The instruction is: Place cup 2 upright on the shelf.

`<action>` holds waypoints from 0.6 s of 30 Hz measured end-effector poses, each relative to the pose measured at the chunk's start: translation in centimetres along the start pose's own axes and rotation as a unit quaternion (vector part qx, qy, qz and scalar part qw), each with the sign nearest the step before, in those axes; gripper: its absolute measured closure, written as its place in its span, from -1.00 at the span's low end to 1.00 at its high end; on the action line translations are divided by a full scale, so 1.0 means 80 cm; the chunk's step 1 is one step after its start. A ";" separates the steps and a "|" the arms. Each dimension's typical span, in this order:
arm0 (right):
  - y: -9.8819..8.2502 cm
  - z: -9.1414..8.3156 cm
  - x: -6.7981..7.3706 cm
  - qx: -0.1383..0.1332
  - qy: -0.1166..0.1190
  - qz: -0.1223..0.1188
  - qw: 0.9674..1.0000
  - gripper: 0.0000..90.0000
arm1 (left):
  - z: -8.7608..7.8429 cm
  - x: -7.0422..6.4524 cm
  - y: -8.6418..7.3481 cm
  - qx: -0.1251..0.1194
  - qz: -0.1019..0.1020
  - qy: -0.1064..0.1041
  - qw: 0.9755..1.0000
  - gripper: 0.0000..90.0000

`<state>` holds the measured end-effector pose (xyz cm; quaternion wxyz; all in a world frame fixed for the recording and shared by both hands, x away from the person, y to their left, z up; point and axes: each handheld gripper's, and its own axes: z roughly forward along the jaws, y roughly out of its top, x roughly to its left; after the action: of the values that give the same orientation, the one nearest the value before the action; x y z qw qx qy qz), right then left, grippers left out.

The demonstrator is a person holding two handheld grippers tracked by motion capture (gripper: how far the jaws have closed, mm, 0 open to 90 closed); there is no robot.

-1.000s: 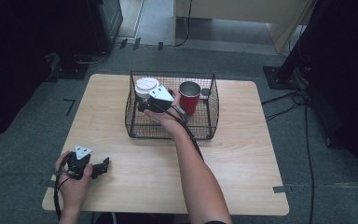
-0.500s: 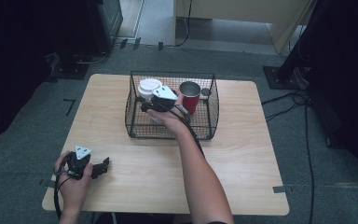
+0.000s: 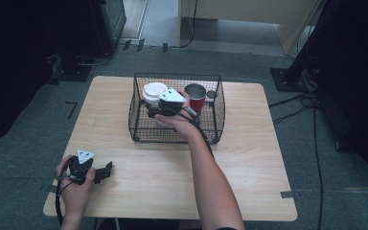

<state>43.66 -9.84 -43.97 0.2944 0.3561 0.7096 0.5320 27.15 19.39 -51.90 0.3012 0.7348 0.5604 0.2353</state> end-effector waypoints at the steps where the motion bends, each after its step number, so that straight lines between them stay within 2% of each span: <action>1: 0.000 -0.001 -0.001 0.001 0.004 0.000 1.000 -0.67 | 0.000 0.000 0.000 0.000 0.000 0.000 1.000 -0.79; 18: -0.003 -0.008 -0.014 0.011 0.023 -0.037 0.999 -0.78 | 0.000 0.000 0.000 0.000 -0.001 0.000 1.000 -0.79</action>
<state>43.76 -11.12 -44.02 0.2935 0.3204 0.7344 0.5213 27.15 19.38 -51.91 0.3016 0.7343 0.5610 0.2347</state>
